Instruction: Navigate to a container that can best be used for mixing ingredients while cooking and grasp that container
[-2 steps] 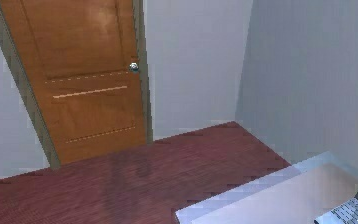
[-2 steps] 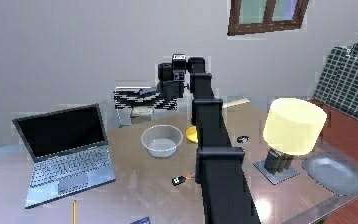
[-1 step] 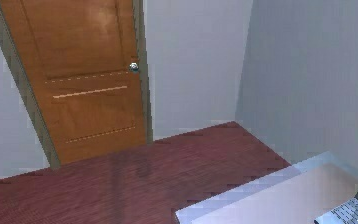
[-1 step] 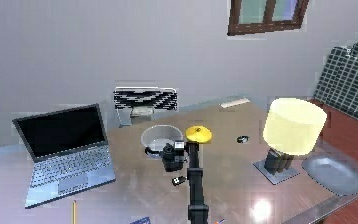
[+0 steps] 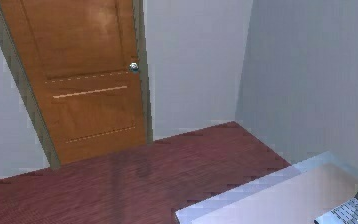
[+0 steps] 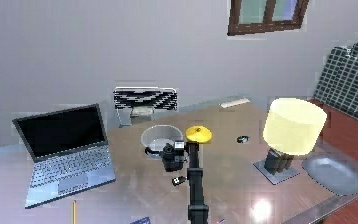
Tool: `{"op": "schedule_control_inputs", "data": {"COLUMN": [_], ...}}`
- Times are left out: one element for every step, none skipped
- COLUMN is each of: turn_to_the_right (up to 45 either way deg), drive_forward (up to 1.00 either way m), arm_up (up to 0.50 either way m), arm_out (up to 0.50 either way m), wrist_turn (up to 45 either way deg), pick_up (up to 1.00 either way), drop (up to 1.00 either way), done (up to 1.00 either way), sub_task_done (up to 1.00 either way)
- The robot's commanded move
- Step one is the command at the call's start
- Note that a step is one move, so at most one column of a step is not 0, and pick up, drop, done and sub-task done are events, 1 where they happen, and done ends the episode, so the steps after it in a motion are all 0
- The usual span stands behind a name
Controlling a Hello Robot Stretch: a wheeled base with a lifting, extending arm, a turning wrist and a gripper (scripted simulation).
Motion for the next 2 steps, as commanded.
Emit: {"op": "schedule_control_inputs", "data": {"turn_to_the_right": [0.0, 0.0], "drive_forward": [0.00, 0.00], "arm_up": [0.10, 0.00], "arm_out": [0.00, 0.00], "wrist_turn": [0.0, 0.0], "pick_up": [0.00, 0.00], "drop": [0.00, 0.00], "done": [0.00, 1.00], "sub_task_done": [0.00, 0.00]}}
